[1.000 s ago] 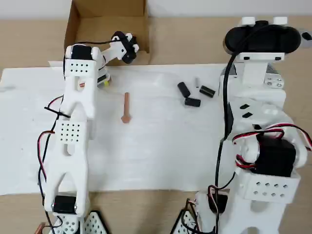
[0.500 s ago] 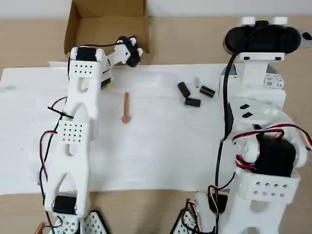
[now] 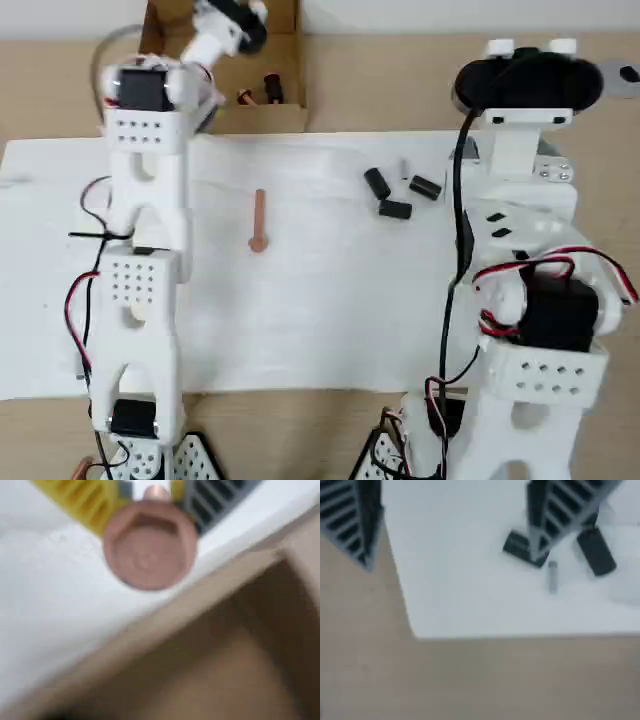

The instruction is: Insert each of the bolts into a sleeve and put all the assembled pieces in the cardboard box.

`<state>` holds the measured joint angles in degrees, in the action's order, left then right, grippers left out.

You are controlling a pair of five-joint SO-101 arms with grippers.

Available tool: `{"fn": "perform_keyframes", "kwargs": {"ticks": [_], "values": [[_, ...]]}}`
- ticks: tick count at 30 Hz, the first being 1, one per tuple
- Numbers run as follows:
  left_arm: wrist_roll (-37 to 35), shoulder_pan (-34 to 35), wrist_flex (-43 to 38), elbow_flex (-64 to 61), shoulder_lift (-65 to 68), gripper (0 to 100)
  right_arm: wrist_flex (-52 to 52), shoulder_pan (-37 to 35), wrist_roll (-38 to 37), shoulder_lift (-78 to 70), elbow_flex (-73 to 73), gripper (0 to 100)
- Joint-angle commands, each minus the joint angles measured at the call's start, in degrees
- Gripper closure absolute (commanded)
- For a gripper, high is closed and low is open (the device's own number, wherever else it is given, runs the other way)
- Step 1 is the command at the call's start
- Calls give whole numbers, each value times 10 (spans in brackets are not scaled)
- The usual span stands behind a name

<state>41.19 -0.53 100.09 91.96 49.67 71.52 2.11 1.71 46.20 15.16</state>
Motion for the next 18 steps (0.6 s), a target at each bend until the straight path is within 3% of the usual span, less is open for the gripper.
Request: {"fn": "perform_keyframes", "kwargs": {"ticks": [1,8,12,18], "values": [[-97,33,4,23,-110,991,-17,-29,21,10,26,760],[-291,113,5,-84,-189,993,-17,-137,87,8,43,760],[-310,135,6,-239,-298,993,-17,-191,87,5,43,760],[-334,98,2,-521,-506,990,-18,-209,84,5,46,760]]}}
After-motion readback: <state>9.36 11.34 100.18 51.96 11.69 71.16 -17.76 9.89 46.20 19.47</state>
